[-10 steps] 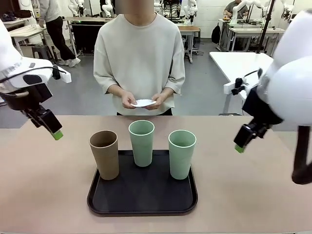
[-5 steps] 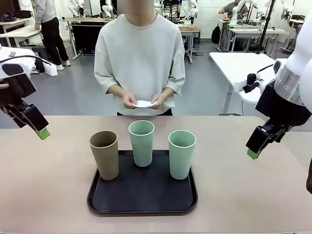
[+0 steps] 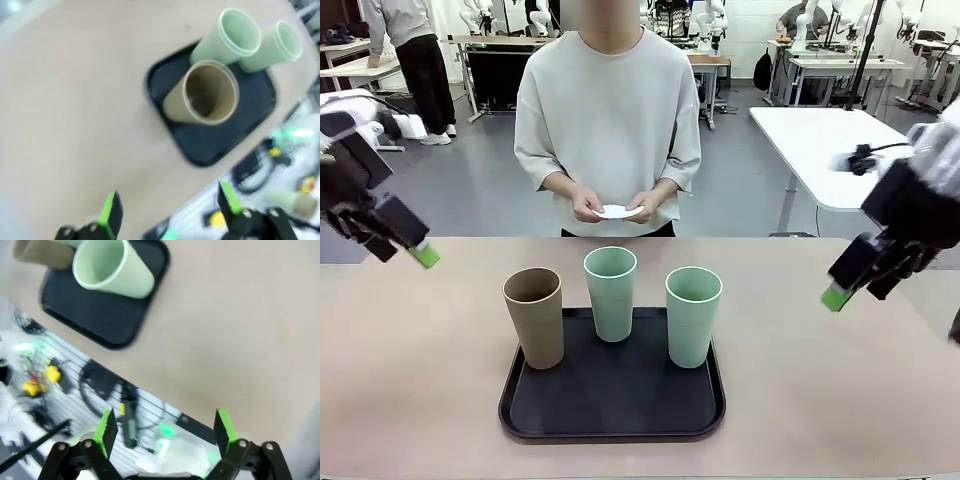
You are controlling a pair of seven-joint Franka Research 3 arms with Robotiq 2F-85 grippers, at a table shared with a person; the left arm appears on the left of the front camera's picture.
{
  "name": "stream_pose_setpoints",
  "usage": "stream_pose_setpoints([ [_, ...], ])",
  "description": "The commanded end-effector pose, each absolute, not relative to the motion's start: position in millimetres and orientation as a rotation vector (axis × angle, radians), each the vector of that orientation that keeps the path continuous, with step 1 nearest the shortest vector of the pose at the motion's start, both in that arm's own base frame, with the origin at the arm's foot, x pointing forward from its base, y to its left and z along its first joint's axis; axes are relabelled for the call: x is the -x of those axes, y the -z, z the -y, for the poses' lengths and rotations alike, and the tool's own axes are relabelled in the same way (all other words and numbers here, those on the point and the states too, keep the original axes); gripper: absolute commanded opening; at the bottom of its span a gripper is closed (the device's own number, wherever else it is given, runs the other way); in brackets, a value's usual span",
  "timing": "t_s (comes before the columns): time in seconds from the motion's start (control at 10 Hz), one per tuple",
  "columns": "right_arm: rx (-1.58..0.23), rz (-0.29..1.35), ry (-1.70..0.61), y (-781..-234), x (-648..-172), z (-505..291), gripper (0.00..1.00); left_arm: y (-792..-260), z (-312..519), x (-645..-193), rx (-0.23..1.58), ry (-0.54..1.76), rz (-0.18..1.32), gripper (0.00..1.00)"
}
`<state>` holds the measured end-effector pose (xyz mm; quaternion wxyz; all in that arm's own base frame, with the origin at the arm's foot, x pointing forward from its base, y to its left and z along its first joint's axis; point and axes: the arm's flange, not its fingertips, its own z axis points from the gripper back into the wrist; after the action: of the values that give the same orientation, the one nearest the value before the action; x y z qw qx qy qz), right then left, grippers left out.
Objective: Place coasters on the table and set cups on them.
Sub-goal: Pick up one Reusable plastic cup and place it on a coaster set by the human.
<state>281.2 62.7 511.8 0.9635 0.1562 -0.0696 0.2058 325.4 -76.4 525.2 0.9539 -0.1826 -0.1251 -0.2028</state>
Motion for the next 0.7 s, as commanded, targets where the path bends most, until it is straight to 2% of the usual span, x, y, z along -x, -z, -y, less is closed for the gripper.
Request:
stream_pose_setpoints([
  [0.0,-0.777,0.106,-0.126,-502,-312,-9,1.00,-512,45,-356,0.833,0.234,0.295,1.00],
  [0.2,-1.002,0.060,0.027,-488,-306,51,1.00,-504,6,-360,1.074,0.120,0.308,1.00],
  [0.6,-1.195,0.183,0.114,-497,-245,132,1.00,-510,-65,-324,1.170,0.086,0.281,1.00],
])
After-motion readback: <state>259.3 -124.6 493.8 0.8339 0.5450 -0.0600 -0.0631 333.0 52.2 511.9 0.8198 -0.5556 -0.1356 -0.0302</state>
